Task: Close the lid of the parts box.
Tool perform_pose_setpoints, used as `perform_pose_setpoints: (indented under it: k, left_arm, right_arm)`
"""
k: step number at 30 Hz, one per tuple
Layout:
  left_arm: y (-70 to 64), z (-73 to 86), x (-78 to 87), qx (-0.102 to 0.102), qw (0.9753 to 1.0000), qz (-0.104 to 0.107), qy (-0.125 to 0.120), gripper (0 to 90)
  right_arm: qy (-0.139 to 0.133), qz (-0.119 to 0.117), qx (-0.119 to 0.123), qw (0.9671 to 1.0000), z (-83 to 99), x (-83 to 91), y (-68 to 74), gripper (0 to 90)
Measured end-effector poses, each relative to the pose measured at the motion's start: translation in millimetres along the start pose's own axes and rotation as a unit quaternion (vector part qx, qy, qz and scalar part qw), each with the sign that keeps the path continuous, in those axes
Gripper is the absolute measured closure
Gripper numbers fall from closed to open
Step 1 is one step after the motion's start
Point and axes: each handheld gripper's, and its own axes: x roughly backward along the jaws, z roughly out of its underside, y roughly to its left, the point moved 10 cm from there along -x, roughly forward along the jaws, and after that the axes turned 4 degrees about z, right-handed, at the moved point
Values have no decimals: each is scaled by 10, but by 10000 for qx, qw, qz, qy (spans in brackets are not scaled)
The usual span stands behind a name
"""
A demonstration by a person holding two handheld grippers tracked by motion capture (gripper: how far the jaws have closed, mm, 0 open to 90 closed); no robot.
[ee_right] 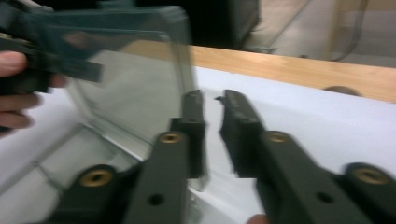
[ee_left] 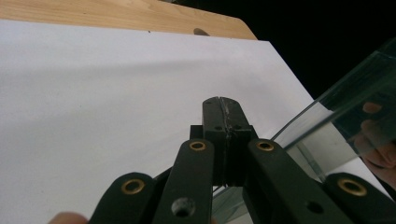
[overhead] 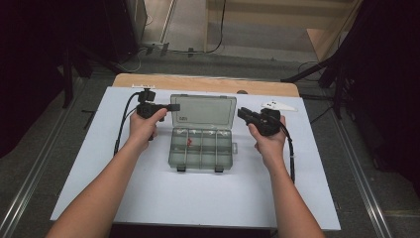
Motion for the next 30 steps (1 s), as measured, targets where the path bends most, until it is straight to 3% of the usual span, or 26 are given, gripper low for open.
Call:
perform_pose_setpoints:
  k: [2,7,11,14,20,30]
  left_arm:
    - [-15,7,7,-50,10000,-67,25,900]
    - [-90,3,26,-195,9998,-65,9,900]
    - [-124,20,49,-235,9997,-50,-21,900]
    - [-143,42,68,-225,9997,-24,-64,900]
    - [-191,91,109,-474,9987,-174,-73,900]
    - [-279,163,189,-621,9979,-105,-123,900]
  right_arm:
    - [62,223,113,9997,2,-4,-20,900]
    - [291,339,-115,9989,3,-65,3,900]
    - [276,248,-318,9988,-41,-95,42,900]
    - [360,224,-119,9990,-38,-110,99,900]
    - [305,117,-156,9993,-64,-75,164,900]
    - [311,13,44,9995,-9,-12,266,900]
